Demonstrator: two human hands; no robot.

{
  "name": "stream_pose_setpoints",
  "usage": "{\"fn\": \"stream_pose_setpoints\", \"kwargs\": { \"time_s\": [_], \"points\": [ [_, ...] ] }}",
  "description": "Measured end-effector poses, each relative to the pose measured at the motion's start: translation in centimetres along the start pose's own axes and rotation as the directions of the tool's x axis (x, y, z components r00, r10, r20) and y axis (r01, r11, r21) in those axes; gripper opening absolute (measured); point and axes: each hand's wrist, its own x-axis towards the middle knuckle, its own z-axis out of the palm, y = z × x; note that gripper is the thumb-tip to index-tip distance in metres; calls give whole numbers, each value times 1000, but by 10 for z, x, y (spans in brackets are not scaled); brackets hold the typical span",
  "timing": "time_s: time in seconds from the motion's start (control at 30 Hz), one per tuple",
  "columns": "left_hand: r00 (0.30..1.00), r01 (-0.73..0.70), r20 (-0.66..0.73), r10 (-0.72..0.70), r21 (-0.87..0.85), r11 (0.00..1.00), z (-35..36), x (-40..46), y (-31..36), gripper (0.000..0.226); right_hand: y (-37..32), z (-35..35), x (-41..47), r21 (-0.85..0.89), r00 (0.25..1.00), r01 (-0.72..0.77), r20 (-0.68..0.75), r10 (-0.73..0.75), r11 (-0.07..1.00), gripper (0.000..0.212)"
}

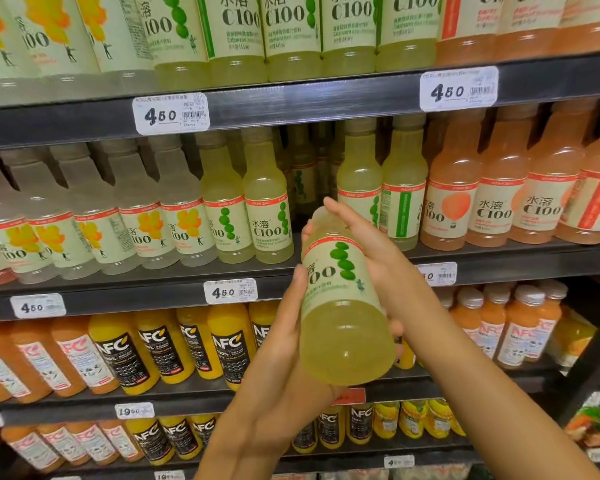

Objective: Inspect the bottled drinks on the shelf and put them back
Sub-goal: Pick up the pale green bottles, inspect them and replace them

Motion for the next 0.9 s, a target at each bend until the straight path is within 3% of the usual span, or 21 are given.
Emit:
{"fn": "stream_pose_setpoints", "kwargs": {
  "time_s": [0.23, 0.3, 0.47, 0.57, 0.67, 0.83, 0.9],
  "points": [
    [991, -47, -125, 46, 1, 999, 11, 6, 4, 77, 7, 0, -11, -54, 1000, 17, -15, -18, 998, 38],
    [998, -13, -63, 9, -66, 998, 11, 3, 2, 76, 7, 0, -13, -73, 999, 47, -13, -48, 996, 30],
    [998, -17, 62, 16, 22, 1000, -3, 0, -6, 60, 0, 5, -7, -47, 1000, -2, 26, 3, 999, 31],
    [997, -43, 69, 37, 87, 995, -10, 4, -11, 59, -12, 7, -4, -82, 988, 134, 92, -126, 988, 27],
    [998, -59, 21, 56, 232, 971, -19, 8, -11, 58, -22, 10, -9, -123, 930, 340, 191, -314, 932, 25],
    [997, -49, -18, 72, 563, 825, -32, 9, -3, 98, -21, 9, -19, -211, 829, 538, 311, -465, 816, 36],
    [994, -80, 0, 105, 646, 759, -36, 9, -3, 86, -19, 8, -24, -316, 806, 587, 312, -503, 745, 40]
  ]
}}
